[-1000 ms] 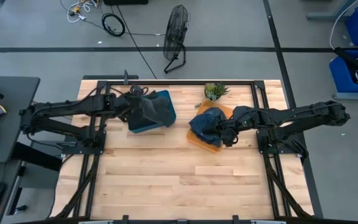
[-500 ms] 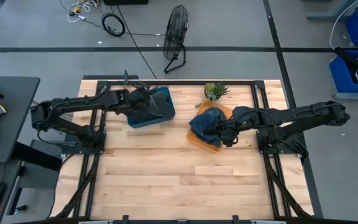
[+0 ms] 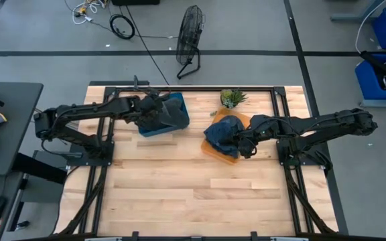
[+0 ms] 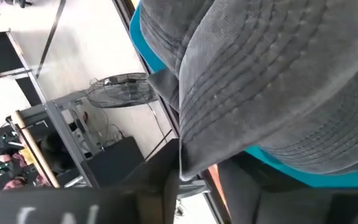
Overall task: Pick & Place hat
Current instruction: Put the black cap into the blue bin
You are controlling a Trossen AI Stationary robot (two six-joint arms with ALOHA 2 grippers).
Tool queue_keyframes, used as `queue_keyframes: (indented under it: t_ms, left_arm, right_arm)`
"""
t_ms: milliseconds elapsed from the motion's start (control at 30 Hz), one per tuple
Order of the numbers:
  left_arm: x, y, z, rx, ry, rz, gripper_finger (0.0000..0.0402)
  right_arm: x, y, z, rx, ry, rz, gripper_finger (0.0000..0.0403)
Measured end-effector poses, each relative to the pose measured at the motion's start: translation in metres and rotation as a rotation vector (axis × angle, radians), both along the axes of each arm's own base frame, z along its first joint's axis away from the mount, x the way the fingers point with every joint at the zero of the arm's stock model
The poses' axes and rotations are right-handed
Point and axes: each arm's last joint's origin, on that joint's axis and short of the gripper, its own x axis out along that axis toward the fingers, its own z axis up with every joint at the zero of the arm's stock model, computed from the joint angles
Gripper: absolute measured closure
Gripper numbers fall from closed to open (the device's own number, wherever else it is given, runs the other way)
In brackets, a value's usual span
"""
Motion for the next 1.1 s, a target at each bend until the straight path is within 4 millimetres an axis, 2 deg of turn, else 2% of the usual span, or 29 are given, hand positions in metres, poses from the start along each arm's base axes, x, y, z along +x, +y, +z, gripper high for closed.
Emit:
queue_keyframes:
  t_ms: [267,433,600,800,933,1100]
  left_arm:
    - [-0.001,-0.004,0.001,0.084,-0.068,0.176,0.0236]
    - [-0.003,-0.021,0.013,0.09,-0.146,0.141,0.0233]
    - [-0.011,-0.043,0.031,0.047,-0.348,0.161,0.0232]
    - [-0.018,-0.064,0.044,-0.255,-0.645,0.247,0.0232]
    - [-0.014,-0.07,0.041,-0.452,-0.696,0.266,0.0232]
    - [0.006,-0.072,0.031,-0.564,-0.732,0.293,0.0232]
  right_arm:
    - [0.0,0.0,0.0,0.0,0.0,0.0,0.0348]
    - [0.0,0.0,0.0,0.014,0.0,-0.006,0.0348]
    - [0.003,0.001,-0.002,0.19,0.021,-0.064,0.0348]
    - [0.011,0.001,-0.004,0.438,0.015,-0.177,0.0348]
    - [0.022,0.001,-0.005,0.512,-0.033,-0.195,0.0347]
    - [0.027,0.0,-0.01,0.537,-0.03,-0.268,0.0329]
